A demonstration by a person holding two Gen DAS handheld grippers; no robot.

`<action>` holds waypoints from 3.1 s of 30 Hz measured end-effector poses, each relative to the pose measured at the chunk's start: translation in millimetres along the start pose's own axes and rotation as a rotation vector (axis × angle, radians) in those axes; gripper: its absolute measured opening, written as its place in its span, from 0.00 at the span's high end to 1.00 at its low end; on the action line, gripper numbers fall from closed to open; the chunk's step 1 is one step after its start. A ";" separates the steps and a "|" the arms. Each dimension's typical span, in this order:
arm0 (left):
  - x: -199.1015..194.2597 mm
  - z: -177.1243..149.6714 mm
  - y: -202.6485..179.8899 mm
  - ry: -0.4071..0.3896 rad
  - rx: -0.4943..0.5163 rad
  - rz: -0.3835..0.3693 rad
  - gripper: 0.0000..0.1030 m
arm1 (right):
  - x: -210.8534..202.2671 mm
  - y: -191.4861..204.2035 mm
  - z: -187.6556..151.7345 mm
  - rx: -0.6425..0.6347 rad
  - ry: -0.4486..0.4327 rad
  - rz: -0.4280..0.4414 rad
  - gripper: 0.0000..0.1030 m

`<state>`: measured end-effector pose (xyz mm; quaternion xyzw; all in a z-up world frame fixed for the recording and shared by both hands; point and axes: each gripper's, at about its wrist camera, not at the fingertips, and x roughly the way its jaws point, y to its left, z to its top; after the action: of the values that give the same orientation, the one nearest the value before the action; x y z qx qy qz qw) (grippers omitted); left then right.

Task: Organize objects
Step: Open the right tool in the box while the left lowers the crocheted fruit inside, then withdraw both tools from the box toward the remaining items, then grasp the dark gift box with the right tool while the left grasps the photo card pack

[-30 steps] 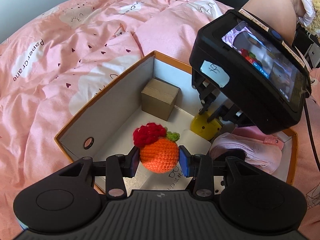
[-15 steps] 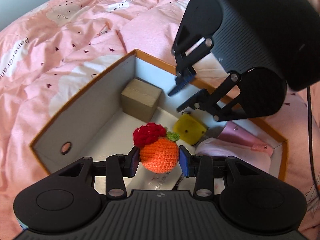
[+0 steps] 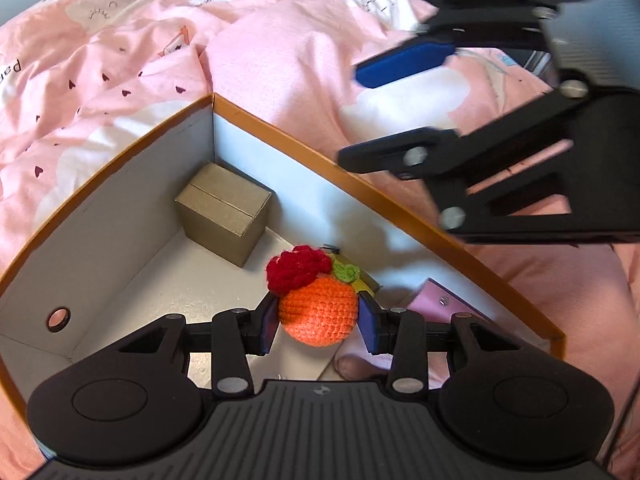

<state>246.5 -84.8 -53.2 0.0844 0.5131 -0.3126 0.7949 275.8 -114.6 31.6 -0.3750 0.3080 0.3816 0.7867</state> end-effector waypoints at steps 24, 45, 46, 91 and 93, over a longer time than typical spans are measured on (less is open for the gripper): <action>35.1 25.2 11.9 0.009 -0.042 0.053 0.43 | 13.2 -23.4 -26.6 0.157 -0.016 0.009 0.47; -139.7 -93.4 8.3 -0.191 -0.402 0.364 0.43 | -63.5 81.2 -7.6 0.252 -0.181 0.142 0.38; -140.3 -104.3 10.4 -0.193 -0.443 0.376 0.43 | -66.1 90.3 -8.9 0.249 -0.192 0.155 0.38; -134.5 -234.5 37.5 -0.011 -0.476 0.637 0.51 | 2.9 285.1 26.2 -0.187 0.005 0.258 0.39; -135.5 -235.8 39.3 -0.017 -0.484 0.627 0.51 | 12.4 286.5 27.9 -0.168 0.040 0.262 0.39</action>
<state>51.8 109.1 -51.1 0.0448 0.5146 0.0747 0.8530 49.6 35.5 -64.9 -0.4034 0.3369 0.4980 0.6898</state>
